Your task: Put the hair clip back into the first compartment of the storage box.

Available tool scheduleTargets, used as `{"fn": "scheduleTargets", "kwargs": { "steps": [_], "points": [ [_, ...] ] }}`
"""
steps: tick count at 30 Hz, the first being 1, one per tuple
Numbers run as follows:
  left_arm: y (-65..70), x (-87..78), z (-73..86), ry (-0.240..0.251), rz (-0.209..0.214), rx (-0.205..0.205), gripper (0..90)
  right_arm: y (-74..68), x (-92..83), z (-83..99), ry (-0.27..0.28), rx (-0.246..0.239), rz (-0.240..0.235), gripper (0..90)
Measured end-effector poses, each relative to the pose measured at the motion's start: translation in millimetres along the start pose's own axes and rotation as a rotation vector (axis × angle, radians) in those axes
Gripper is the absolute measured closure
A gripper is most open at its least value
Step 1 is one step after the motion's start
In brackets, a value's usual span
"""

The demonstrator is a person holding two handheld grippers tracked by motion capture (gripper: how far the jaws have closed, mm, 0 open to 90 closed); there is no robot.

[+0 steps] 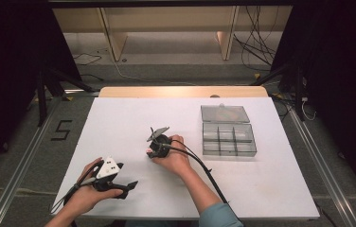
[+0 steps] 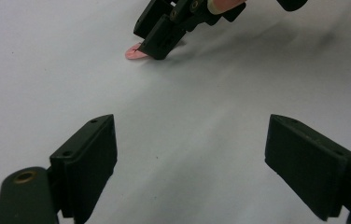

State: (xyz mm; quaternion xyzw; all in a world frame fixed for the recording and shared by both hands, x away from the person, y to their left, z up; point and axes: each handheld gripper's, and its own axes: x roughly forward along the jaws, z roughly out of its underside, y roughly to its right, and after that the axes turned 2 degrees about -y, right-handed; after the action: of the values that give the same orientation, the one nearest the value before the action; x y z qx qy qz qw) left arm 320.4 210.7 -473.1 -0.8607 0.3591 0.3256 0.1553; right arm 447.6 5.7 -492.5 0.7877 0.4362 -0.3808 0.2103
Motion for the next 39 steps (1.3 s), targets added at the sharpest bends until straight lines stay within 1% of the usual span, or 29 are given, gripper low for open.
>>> {"fn": "scheduleTargets", "kwargs": {
  "steps": [3,10,25,27,28,31,33,36,39],
  "points": [
    [-0.7,-0.3,0.5,0.0,0.0,-0.004,16.4,-1.0,0.0,1.3,0.013,0.0,0.004,68.8],
    [-1.3,-0.1,0.9,0.003,0.0,-0.01,16.4,2.0,-0.2,1.8,0.018,0.008,-0.013,68.8],
    [-2.1,-0.2,1.3,0.001,-0.003,-0.01,16.4,0.6,-0.3,0.9,0.024,0.006,-0.018,68.8],
    [-2.0,-0.3,1.2,0.002,-0.004,-0.011,16.4,-0.1,0.3,0.6,0.031,0.0,-0.017,68.8],
    [-2.1,-0.4,1.2,0.002,-0.004,-0.011,16.4,-1.3,0.9,0.1,0.039,0.01,-0.018,68.8],
    [-2.2,-0.3,1.3,0.002,-0.005,-0.011,16.4,-0.9,-0.2,-0.1,0.039,-0.004,-0.018,68.8],
    [-2.2,-0.3,1.2,0.001,-0.005,-0.011,16.4,-2.0,-1.7,-1.4,0.06,0.018,-0.012,68.8],
    [-2.1,-0.4,1.1,0.002,-0.005,-0.012,16.4,-0.6,-4.4,-2.2,0.067,0.007,-0.01,68.8],
    [-2.2,-0.3,1.1,0.002,-0.006,-0.011,16.4,-0.7,-7.7,-2.8,0.082,0.014,-0.003,68.8]
  ]
}}
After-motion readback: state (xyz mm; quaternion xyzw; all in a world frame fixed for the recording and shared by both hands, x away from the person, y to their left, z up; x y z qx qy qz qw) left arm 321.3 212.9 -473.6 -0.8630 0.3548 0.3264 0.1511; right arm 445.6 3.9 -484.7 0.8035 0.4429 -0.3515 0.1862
